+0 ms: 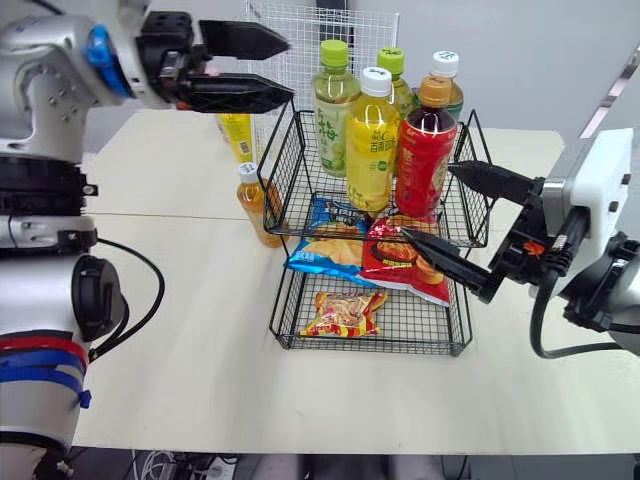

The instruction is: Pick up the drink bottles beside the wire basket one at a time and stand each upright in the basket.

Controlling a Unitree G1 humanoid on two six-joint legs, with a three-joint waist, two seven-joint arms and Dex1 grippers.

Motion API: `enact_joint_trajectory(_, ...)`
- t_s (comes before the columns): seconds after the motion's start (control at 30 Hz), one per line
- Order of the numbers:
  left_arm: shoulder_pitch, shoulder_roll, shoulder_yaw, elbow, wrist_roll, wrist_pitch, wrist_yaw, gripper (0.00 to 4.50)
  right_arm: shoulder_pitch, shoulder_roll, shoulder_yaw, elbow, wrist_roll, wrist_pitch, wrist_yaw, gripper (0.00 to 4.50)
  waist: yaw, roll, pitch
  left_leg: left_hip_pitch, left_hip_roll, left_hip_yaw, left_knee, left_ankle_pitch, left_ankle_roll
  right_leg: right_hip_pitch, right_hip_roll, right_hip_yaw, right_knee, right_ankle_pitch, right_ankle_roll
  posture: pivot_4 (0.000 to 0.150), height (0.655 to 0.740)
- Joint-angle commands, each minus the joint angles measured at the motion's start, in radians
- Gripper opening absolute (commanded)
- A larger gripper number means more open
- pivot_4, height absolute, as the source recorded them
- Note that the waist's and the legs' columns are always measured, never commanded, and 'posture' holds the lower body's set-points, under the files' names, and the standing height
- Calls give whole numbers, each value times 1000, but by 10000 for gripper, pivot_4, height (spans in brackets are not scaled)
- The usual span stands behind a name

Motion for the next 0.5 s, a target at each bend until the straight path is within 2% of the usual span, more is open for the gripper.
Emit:
enact_joint_trajectory(0.03,71,61,70,-86,9,-9,116,44616,-1,37,66,-67,-77,-33,-52,45000,0,0,0,0,0,0,0,0,0,0,0,0,0,0,0,1500,7360)
enact_joint_trajectory(0.27,326,94,154,-176,9,-40,291,44616,14,67,121,-107,-153,-29,-81,45000,7,0,0,0,-1,0,1,0,0,1,-2,-1,1,0,0,1500,7360)
enact_joint_trajectory(0.4,496,32,187,-262,-8,-51,402,44616,16,67,164,-110,-118,-15,-39,45000,8,0,-1,0,0,-1,1,0,0,1,-1,-2,1,0,0,1500,7360)
enact_joint_trajectory(0.5,549,-37,196,-308,-12,-64,496,44616,24,70,193,-127,-100,-10,-26,45000,12,0,-1,0,0,-1,1,0,0,2,-2,-2,0,0,0,1500,7360)
